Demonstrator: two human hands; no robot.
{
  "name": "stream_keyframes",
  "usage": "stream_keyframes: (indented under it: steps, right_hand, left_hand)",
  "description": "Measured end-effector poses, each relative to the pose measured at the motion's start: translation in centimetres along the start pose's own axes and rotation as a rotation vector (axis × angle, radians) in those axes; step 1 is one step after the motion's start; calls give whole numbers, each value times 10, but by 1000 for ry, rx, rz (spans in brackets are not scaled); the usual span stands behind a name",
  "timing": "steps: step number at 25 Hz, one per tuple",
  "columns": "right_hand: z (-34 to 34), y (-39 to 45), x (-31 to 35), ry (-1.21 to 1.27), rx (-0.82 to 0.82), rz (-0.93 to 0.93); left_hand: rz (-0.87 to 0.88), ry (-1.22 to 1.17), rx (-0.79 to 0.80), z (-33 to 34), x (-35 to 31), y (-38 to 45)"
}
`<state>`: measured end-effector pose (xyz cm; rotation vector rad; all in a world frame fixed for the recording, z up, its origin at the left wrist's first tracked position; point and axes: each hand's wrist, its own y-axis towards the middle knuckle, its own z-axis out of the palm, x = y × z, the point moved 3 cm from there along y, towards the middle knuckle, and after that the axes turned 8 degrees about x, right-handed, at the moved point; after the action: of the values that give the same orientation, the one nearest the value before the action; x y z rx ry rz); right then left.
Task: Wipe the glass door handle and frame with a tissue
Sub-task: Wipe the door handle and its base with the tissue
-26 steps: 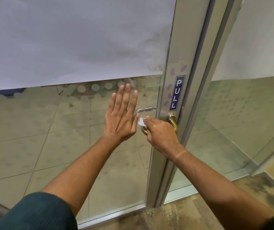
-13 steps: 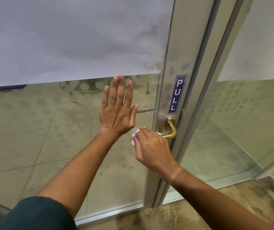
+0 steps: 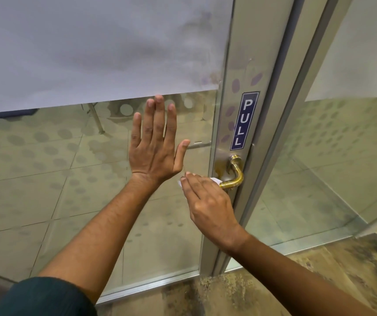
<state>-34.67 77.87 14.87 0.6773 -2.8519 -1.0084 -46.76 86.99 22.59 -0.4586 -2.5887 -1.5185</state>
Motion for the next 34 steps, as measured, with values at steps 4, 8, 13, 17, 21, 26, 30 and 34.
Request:
stream_keyframes:
  steps: [4,8,13,17,21,26,30,34]
  right_hand:
    - [-6,-12,-9,38,-24,-69]
    - [-13,-24,-29,46,-44,-88]
    - [-19,-32,-48,54,-70,-2]
    - [-22,-39,-71,37,6,105]
    - [-23,-36,-80,52,102,183]
    - [-21,-27,-91,40,131,262]
    - [-19,-22,-90,238,47,441]
    - [-14,-23,-91,680,-104,797]
  left_hand:
    - [-4,4,-5,0,0,-1]
    - [3,-5,-3,0,0,1]
    - [1,-10,8,0,0,0]
    - [-1,-5,7,1,-1,0]
    - [-10,-7,16,2,-1,0]
    - [-8,-8,17,2,-1,0]
    - [-9,5,9,2,-2,0]
    - [-14,5,15,4,-3,0]
